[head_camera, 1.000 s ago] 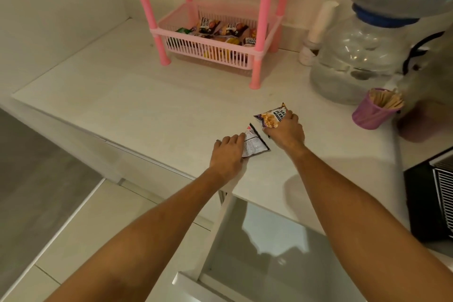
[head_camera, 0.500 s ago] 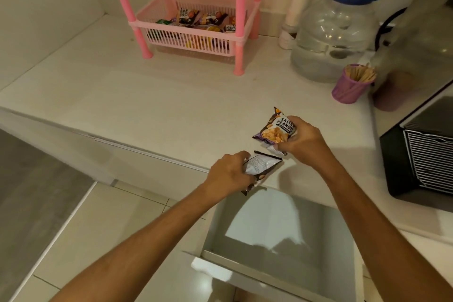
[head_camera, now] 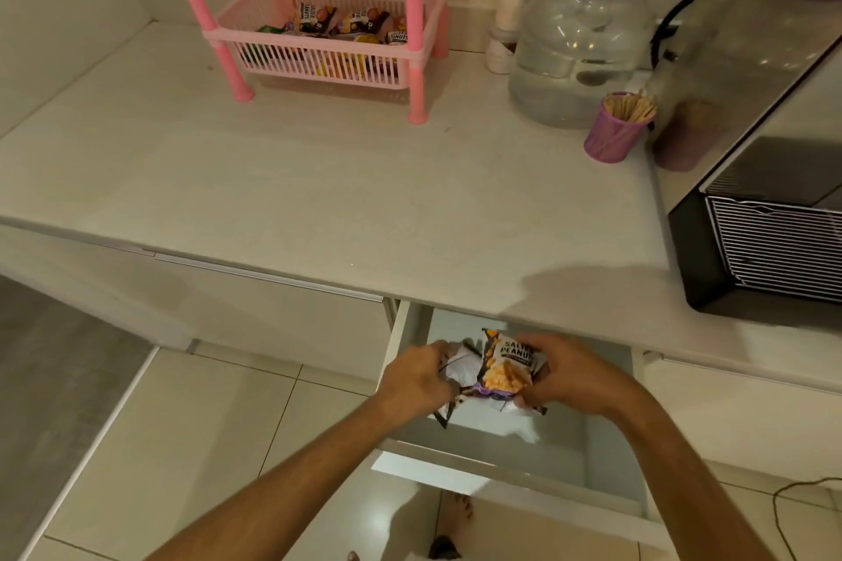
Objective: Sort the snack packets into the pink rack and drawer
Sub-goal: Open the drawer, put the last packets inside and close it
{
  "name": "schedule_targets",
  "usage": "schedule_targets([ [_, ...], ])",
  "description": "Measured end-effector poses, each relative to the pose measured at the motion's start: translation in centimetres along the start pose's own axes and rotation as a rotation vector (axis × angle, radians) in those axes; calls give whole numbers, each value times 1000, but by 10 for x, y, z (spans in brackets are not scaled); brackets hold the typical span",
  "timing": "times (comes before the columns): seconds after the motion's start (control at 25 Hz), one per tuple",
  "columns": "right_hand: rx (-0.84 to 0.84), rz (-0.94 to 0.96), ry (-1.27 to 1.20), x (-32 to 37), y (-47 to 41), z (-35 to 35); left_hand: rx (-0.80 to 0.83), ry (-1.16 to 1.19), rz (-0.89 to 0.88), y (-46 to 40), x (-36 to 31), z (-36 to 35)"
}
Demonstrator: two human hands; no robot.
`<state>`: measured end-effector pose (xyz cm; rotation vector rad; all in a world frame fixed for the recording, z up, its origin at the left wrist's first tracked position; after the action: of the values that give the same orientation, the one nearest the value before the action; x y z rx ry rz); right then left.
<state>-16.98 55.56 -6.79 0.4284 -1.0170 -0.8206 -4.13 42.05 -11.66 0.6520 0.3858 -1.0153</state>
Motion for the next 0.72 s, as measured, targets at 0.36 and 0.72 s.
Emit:
schedule_targets([
  [0.36, -21, -195, 409, -56, -97, -65, 96, 11, 232, -14, 50, -44],
  [0.72, -168, -223, 382, -75, -112, -62, 121, 327, -78, -21, 11, -37],
])
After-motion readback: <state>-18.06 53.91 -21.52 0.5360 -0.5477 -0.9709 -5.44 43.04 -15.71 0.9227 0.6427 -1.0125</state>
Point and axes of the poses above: each hand's wrist, its own y-axis away from the middle knuckle, its own z-axis out of the back of the hand, x = y × z, the point moved 8 cm from there along -y, towards the middle knuckle, and after that the axes turned 11 degrees about -z, right-handed, at the moved point
